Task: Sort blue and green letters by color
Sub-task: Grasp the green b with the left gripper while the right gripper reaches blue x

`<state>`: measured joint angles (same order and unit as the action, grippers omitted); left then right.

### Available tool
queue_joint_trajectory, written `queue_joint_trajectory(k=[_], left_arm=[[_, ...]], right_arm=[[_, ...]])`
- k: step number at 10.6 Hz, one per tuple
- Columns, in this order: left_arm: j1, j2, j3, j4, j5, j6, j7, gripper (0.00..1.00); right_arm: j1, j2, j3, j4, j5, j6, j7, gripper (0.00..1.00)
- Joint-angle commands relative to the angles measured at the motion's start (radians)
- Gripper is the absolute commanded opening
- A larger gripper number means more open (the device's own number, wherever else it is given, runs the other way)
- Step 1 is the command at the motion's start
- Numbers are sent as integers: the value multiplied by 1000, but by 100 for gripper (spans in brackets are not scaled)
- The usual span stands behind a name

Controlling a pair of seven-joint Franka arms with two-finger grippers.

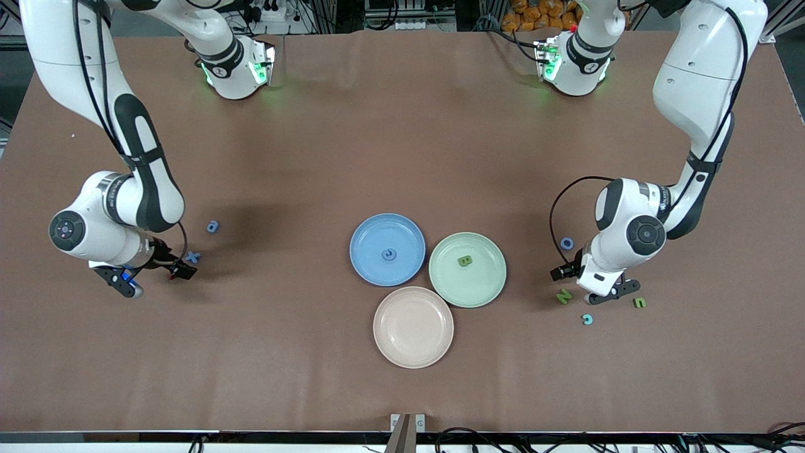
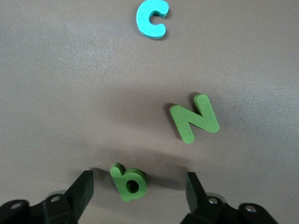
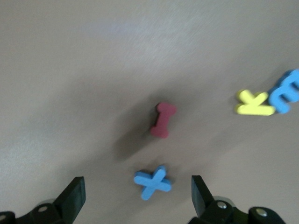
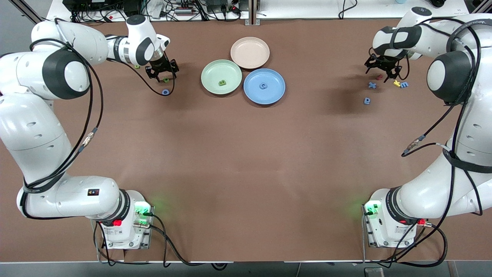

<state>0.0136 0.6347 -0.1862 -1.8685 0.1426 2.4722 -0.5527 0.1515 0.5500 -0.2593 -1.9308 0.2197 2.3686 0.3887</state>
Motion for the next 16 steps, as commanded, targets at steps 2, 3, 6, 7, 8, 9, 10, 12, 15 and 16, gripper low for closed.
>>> queue_joint_trajectory(k=[2,3,6,7,8,9,10,12,15,16], left_arm=[[19,-1,-15,-23,26,40,-12,45],[19,-3,-15,-23,26,40,0,20],[14,-4,-13,-21,29,39,10,0],[14,-7,-13,-18,28,39,8,0],[11,-15,-13,-9,28,34,5,0],[11,-35,-13,-3,25,24,5,0],[6,-52,-13,3,22,-5,-1,0],[-20,-79,-15,58,2,-85,-9,0],[-102,-84,-15,119,-35,-125,-108,0],[-136,-72,-15,165,-37,-145,-178,0]], right_arm=[[14,-2,40,-57,43,54,-133,100],[-1,-2,40,-59,43,54,-221,100],[-53,-2,42,-69,44,55,-353,100],[-50,-2,42,-69,47,57,-341,100],[-49,-2,42,-69,49,58,-334,100],[-49,-1,42,-69,49,58,-323,100],[-46,-1,42,-71,49,58,-312,100],[-37,4,42,-105,49,127,-309,100],[-21,1,42,-128,49,161,-309,100],[-21,-5,42,-128,49,152,-307,100]])
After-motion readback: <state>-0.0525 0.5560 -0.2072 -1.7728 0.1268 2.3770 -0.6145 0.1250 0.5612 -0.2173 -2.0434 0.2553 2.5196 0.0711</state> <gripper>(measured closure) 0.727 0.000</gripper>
